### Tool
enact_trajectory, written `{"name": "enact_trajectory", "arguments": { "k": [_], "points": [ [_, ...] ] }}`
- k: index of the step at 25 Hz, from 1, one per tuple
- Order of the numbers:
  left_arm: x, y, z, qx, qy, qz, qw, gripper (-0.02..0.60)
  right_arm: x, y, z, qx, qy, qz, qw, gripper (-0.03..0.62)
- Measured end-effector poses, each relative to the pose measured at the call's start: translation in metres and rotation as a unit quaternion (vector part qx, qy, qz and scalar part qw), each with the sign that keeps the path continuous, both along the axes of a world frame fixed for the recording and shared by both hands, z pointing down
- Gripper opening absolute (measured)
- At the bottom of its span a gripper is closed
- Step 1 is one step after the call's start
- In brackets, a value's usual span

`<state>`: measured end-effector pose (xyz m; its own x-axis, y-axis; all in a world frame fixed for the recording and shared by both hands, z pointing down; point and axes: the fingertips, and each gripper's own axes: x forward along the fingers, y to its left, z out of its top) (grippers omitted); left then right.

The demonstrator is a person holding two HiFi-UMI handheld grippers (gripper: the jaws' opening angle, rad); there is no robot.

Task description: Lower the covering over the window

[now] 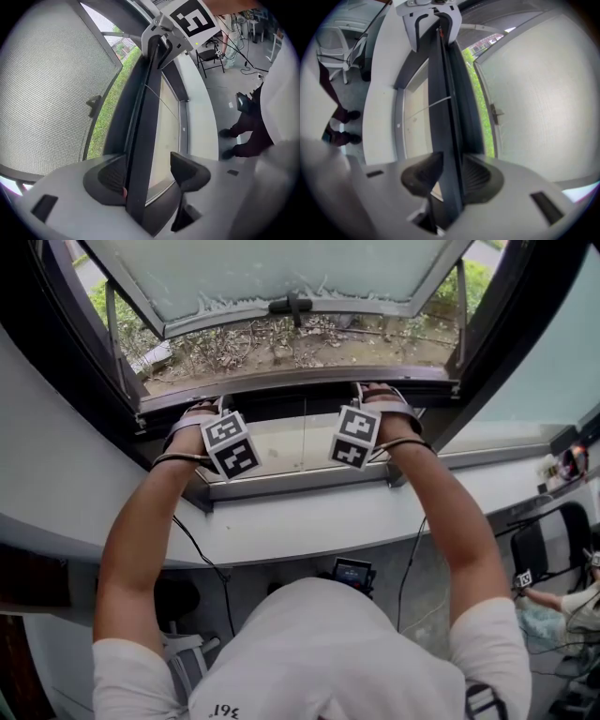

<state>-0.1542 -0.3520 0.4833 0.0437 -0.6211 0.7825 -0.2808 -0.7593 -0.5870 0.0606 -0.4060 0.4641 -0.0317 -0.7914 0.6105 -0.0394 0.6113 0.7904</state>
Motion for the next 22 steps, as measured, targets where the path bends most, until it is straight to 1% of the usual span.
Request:
{"name": "enact_trajectory", "arguments": {
  "k": [6,11,17,22],
  "points": [
    [0.000,-0.002,0.001,0.006,0.002,-0.001,1.0000,0.293,0.000,-0.002,0.000,0.002,0.003,0.001,1.000,0.133],
    [0.000,-0.002,0.007,0.003,0.005,-0.001,1.0000,0.293,-0.001,-0.001,0.007,0.001,-0.001,0.001,1.000,0.133],
    [0.000,-0.004,0.006,0.010,0.007,0.002,0.9999,0.293,-0.001,-0.003,0.006,0.018,-0.023,0.008,1.000,0.133],
    [0.000,-0.006,0.007,0.017,0.005,0.002,0.9999,0.293,-0.001,-0.006,0.010,0.037,-0.008,0.013,0.999,0.133]
  ]
}}
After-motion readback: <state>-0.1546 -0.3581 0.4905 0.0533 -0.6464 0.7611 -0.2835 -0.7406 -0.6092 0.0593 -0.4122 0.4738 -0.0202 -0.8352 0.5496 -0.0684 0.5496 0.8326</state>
